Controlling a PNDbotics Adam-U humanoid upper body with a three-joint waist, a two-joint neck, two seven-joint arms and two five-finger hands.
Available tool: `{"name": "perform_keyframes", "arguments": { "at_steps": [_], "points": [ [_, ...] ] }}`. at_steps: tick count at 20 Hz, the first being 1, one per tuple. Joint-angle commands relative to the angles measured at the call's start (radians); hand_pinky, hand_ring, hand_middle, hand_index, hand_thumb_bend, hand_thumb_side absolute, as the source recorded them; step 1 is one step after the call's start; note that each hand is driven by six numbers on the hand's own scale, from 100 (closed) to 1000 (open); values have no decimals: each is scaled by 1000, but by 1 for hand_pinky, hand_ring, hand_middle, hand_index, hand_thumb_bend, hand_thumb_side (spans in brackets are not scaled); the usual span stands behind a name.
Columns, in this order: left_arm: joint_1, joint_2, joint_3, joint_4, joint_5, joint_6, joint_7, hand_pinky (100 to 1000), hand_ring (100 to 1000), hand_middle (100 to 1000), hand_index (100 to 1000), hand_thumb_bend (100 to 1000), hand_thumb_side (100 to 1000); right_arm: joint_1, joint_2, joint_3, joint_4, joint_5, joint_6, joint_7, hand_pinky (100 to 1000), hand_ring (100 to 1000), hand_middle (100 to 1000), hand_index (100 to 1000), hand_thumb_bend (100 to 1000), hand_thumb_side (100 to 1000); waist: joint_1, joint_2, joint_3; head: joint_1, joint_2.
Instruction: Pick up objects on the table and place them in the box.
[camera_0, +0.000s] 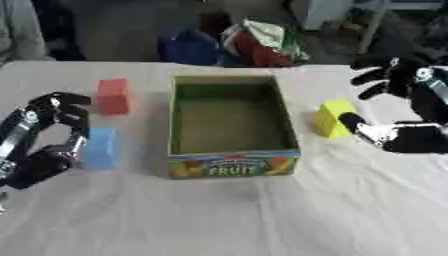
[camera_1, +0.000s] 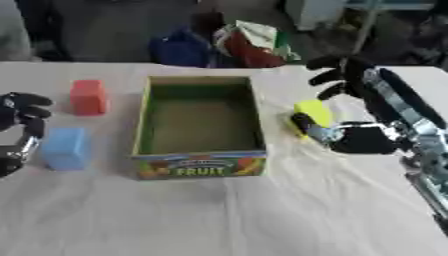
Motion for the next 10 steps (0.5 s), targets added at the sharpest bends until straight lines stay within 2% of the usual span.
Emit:
{"name": "perform_keyframes", "arguments": {
  "at_steps": [1, 6, 10],
  "points": [
    [-20, 42, 17, -15, -25, 4, -16, 719, 750, 760, 824, 100, 517, -12, -27, -14, 0, -4, 0, 2, 654, 767, 805, 839, 379, 154, 5, -18, 2, -1, 2],
    [-72, 156, 13, 27, -96, 35, -79, 732, 750, 757, 825, 100, 524, -8, -32, -12, 3, -4, 1, 4, 655, 768, 806, 840, 376, 156, 12, -23, -1, -1, 5],
    [-131, 258, -28, 92, -159, 28, -138, 743, 751, 758, 830, 100, 531, -7, -33, -11, 5, -5, 2, 7, 655, 769, 806, 841, 375, 158, 14, -28, -9, 5, 10]
  ]
}}
